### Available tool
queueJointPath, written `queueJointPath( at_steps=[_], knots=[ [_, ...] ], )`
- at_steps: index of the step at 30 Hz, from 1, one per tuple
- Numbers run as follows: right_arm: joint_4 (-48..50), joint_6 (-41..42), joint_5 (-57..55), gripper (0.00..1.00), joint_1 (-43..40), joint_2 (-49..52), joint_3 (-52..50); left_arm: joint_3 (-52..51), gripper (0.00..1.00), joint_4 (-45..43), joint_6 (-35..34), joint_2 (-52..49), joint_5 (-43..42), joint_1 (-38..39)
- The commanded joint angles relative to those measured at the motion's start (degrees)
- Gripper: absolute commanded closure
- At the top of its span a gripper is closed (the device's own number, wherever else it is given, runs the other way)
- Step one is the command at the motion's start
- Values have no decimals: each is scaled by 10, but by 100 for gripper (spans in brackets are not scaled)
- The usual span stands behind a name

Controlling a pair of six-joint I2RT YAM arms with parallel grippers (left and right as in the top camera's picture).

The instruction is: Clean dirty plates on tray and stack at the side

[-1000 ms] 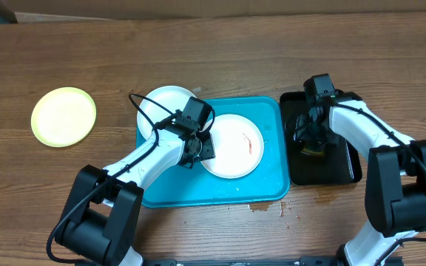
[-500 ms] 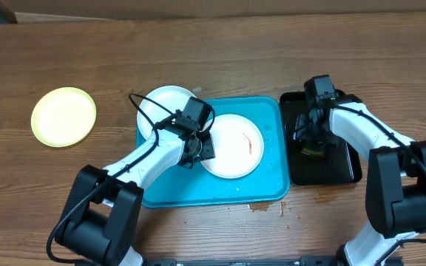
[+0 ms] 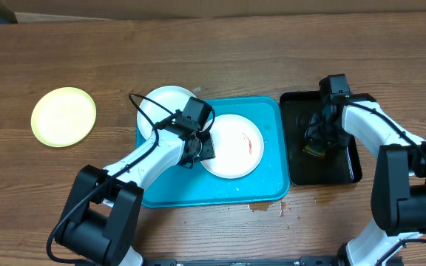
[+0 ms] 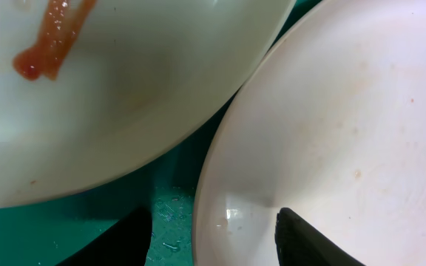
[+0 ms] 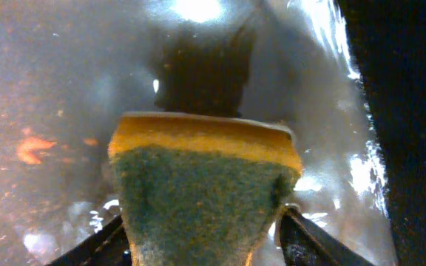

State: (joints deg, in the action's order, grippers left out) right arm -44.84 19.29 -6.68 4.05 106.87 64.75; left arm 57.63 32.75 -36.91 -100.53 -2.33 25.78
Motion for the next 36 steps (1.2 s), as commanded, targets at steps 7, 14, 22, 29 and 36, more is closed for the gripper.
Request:
queueJointPath(
  at_steps=[7, 14, 22, 29, 36],
  knots=[
    [5, 0, 13, 96, -2, 0, -10, -3, 45, 0, 12, -5, 0, 2],
    [-48, -3, 7, 96, -3, -26, 41, -3, 45, 1, 22, -5, 0, 2],
    [-104, -32, -8, 96, 2, -80, 62, -3, 79, 2, 22, -5, -1, 2],
    [-119, -30, -74, 96, 20, -83, 62, -3, 92, 17, 22, -5, -3, 2],
    [-119, -48, -90, 96, 33, -94, 63, -3, 52, 2, 22, -5, 0, 2]
  ],
)
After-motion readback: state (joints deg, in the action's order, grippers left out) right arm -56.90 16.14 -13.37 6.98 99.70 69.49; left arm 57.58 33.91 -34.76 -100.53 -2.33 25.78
